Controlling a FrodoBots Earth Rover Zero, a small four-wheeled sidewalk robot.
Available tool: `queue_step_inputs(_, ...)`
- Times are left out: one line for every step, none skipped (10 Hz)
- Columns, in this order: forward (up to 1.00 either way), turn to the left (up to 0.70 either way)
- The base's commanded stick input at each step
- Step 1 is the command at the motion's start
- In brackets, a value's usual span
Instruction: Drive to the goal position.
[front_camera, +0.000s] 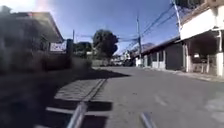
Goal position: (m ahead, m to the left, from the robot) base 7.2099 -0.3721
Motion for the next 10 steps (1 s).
queue_step_inputs(1.00,0.00)
queue_step_inputs(1.00,0.00)
queue_step_inputs(1.00,-0.07)
queue_step_inputs(1.00,-0.35)
queue_step_inputs(1.00,-0.39)
queue_step_inputs(1.00,-0.39)
queue_step_inputs(1.00,-0.39)
queue_step_inputs(1.00,-0.39)
queue_step_inputs(1.00,-0.18)
queue_step_inputs(1.00,-0.03)
